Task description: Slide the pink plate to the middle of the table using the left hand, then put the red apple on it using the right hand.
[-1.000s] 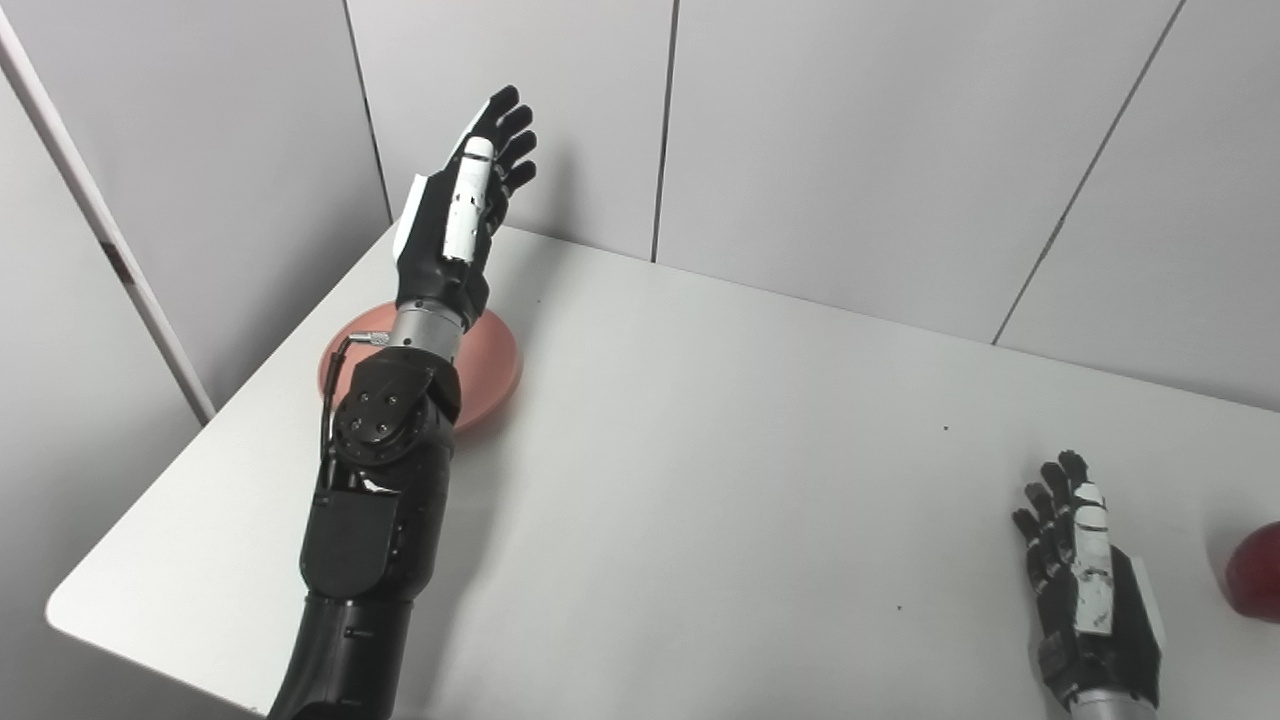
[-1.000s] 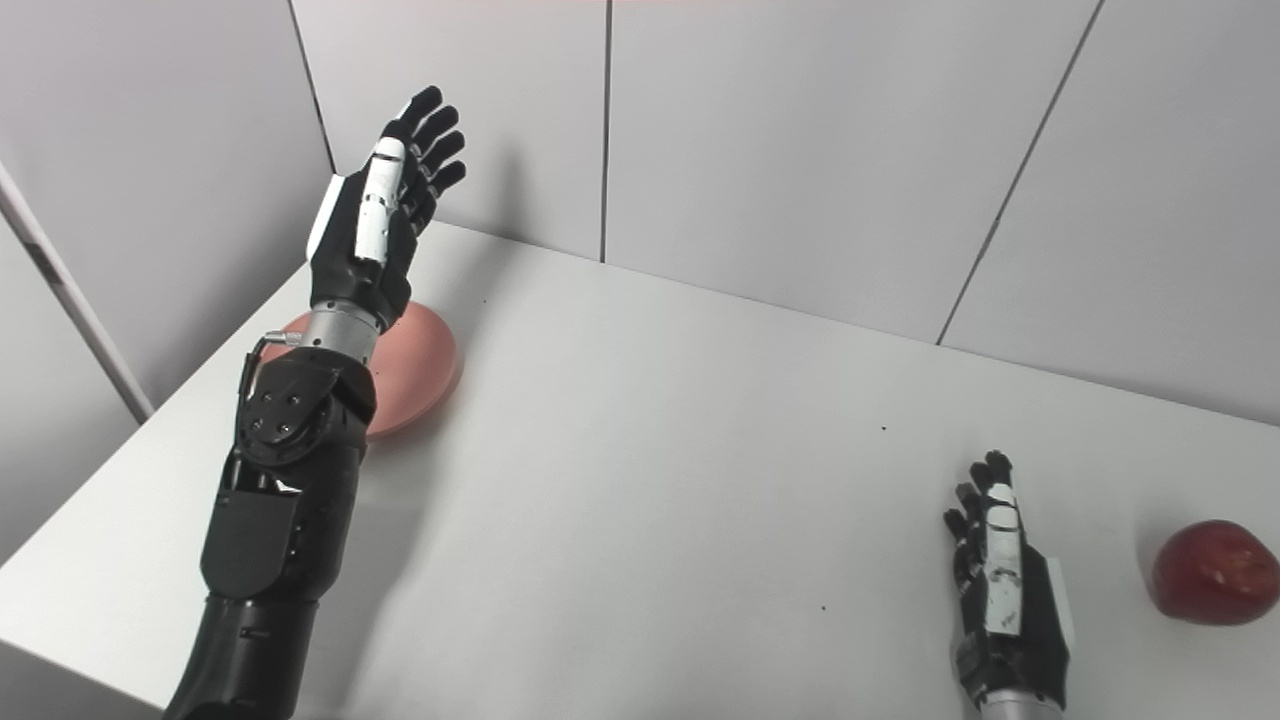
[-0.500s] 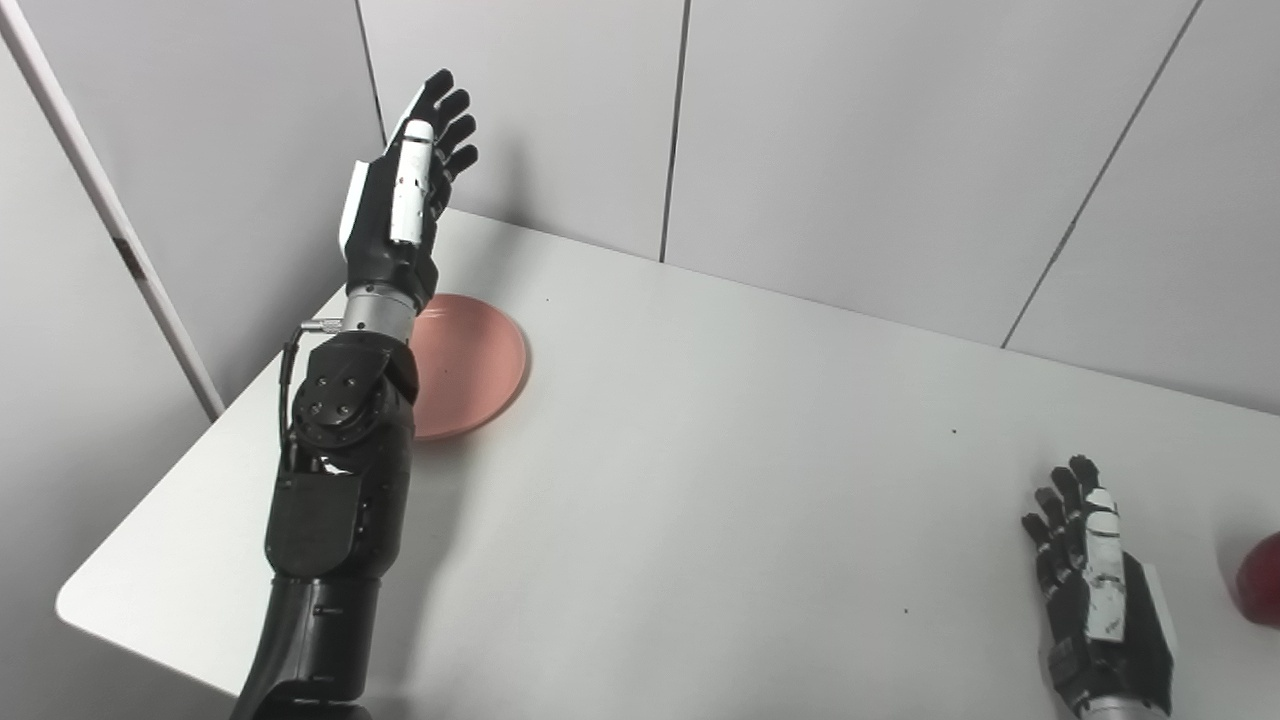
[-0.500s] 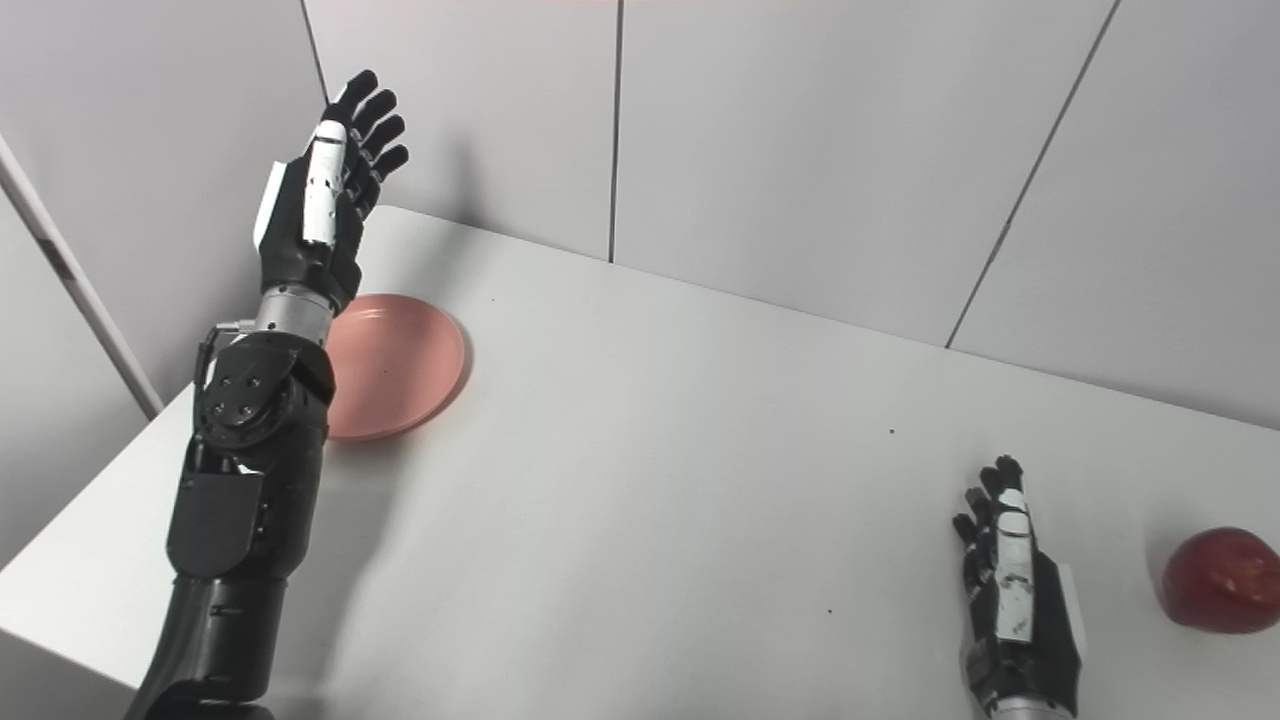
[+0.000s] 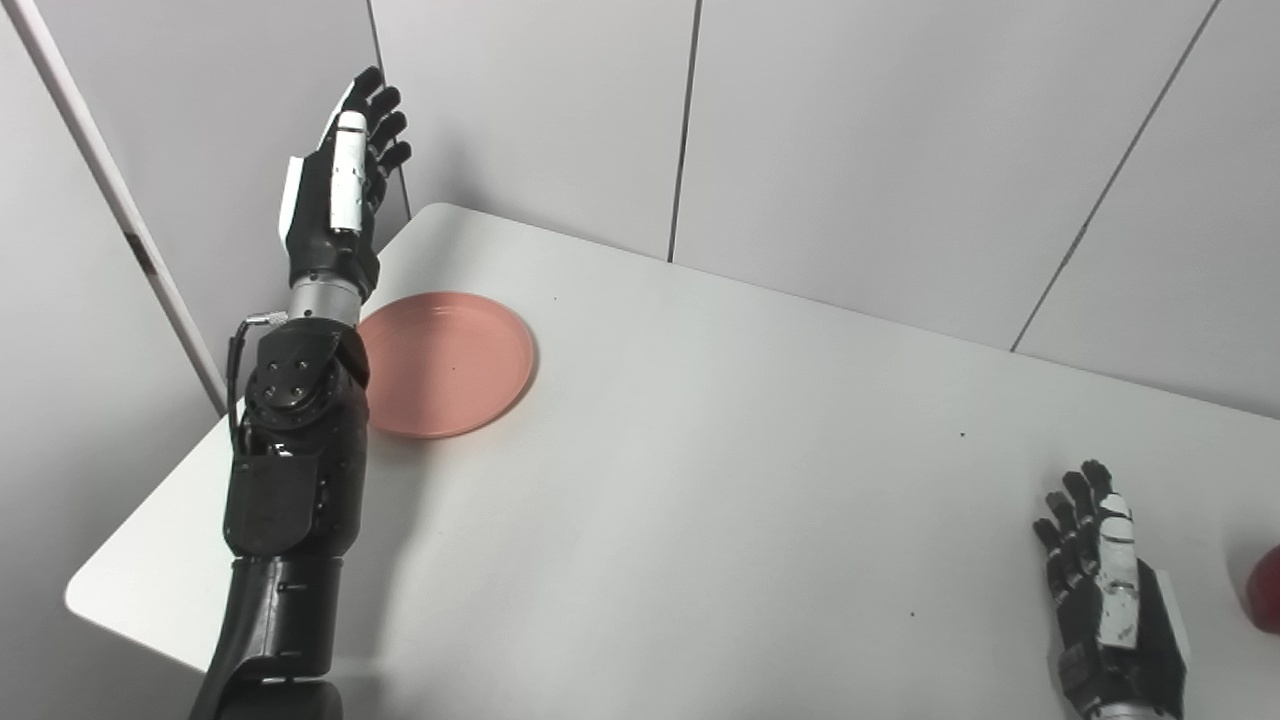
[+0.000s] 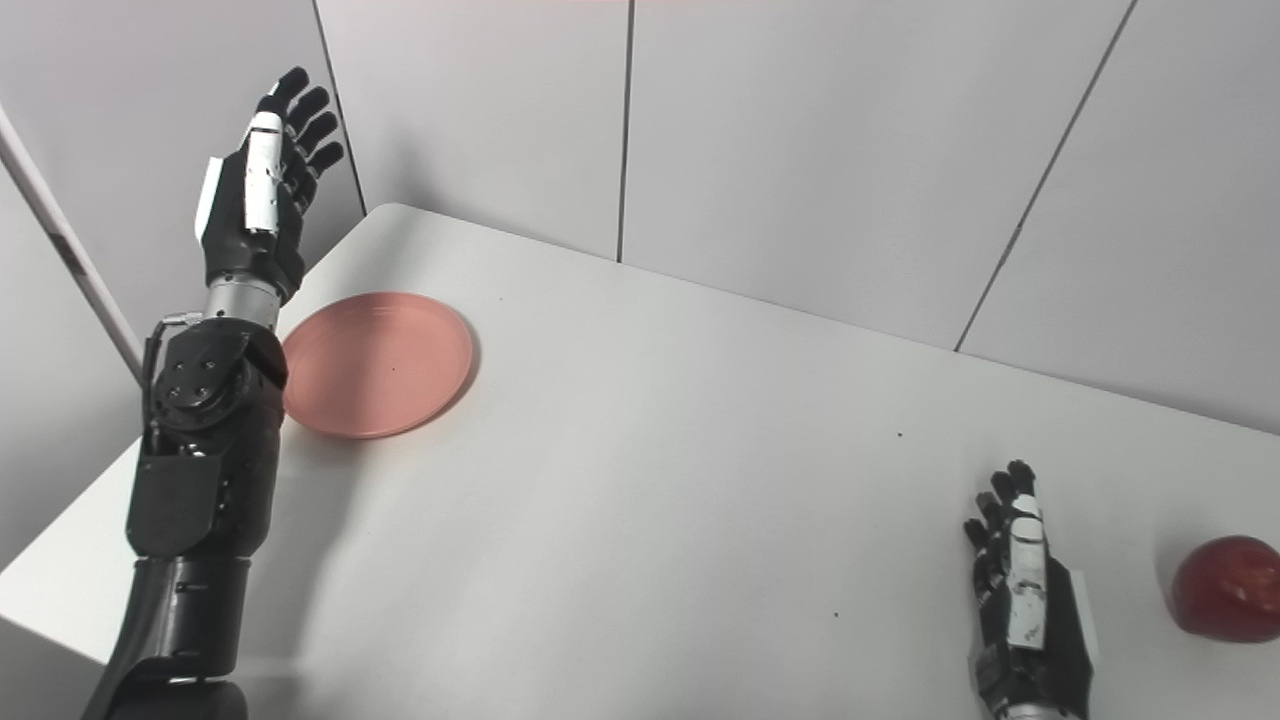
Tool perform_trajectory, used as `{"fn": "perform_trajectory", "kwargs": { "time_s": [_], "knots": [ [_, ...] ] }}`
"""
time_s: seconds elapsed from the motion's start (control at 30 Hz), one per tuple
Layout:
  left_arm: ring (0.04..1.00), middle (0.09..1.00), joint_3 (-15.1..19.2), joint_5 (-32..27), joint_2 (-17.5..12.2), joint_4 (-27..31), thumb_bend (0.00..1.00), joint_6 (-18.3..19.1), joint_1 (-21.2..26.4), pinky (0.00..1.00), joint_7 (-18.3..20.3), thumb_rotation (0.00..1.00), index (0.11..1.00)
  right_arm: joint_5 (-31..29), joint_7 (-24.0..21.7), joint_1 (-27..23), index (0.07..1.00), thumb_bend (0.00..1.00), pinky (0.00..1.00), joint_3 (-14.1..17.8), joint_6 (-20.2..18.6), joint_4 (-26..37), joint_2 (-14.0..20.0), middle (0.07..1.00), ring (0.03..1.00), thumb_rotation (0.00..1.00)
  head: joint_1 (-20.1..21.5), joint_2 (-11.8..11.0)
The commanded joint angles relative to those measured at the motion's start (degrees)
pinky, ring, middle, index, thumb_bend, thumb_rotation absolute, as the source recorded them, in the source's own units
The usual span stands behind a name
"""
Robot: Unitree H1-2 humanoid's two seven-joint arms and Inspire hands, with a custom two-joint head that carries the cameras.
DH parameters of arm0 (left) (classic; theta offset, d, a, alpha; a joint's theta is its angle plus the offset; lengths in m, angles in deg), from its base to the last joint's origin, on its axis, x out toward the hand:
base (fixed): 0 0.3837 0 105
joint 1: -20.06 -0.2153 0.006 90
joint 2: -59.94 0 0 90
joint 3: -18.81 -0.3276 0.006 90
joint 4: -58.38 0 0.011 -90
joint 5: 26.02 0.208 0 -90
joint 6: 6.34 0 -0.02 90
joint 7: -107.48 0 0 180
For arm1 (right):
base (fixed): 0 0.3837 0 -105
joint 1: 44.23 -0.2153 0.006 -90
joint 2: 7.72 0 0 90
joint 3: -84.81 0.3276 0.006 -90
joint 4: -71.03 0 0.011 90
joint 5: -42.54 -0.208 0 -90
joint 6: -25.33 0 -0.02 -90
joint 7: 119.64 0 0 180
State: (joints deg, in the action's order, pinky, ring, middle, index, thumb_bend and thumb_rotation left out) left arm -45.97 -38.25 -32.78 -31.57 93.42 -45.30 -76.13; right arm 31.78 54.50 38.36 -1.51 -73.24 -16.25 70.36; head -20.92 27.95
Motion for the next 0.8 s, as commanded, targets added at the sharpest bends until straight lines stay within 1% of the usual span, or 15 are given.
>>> {"fn": "perform_trajectory", "kwargs": {
  "time_s": [0.0, 0.1, 0.27, 0.37, 0.5, 0.67, 0.77],
  "knots": [
    [0.909, 0.906, 0.8, -0.8, -2.7, 0.0, 0.40, -3.4, 1.4, 0.91, 0.1, 1.00, 0.882, -0.7, -0.6, -0.9, 1.000, 0.20, 1.00, 0.5, 3.0, 1.5, 0.5, 1.000, 1.000, 1.00, 0.0, 0.1],
    [0.905, 0.898, 2.0, -1.7, -2.9, -1.1, 0.39, -4.2, 1.1, 0.91, 0.1, 1.00, 0.865, -0.5, -0.7, -0.9, 1.000, 0.20, 1.00, 0.5, 3.1, 1.5, 0.6, 1.000, 1.000, 1.00, -0.1, 0.1],
    [0.906, 0.899, 2.8, -2.9, -3.8, -2.1, 0.40, -4.9, 0.2, 0.92, 0.3, 1.00, 0.871, -0.8, -1.2, -1.1, 1.000, 0.19, 1.00, 0.5, 3.7, 1.1, 0.8, 1.000, 1.000, 1.00, -0.2, 0.1],
    [0.904, 0.897, 3.3, -3.5, -3.9, -2.3, 0.40, -4.9, -0.4, 0.92, 0.1, 1.00, 0.872, -0.6, -0.7, -0.9, 1.000, 0.19, 1.00, 0.6, 3.2, 1.6, 0.5, 1.000, 1.000, 1.00, -0.2, 0.2],
    [0.912, 0.906, 3.5, -3.2, -4.2, -2.5, 0.41, -4.6, -1.3, 0.93, -0.2, 1.00, 0.884, -0.7, -0.6, -0.8, 1.000, 0.19, 1.00, 0.6, 2.6, 2.1, 0.5, 1.000, 1.000, 1.00, -0.3, 0.3],
    [0.903, 0.895, 3.5, -3.1, -4.4, -2.8, 0.40, -4.6, -2.2, 0.91, -0.5, 1.00, 0.868, -0.9, -1.0, -0.8, 1.000, 0.18, 1.00, 0.5, 2.5, 2.3, 0.8, 1.000, 1.000, 1.00, -0.4, 0.4],
    [0.905, 0.896, 3.4, -3.0, -4.6, -3.2, 0.39, -4.8, -3.0, 0.90, -0.2, 1.00, 0.865, -0.8, -0.3, -0.9, 1.000, 0.18, 1.00, 0.7, 2.4, 2.3, 0.5, 1.000, 1.000, 1.00, -0.5, 0.4]
  ]
}}
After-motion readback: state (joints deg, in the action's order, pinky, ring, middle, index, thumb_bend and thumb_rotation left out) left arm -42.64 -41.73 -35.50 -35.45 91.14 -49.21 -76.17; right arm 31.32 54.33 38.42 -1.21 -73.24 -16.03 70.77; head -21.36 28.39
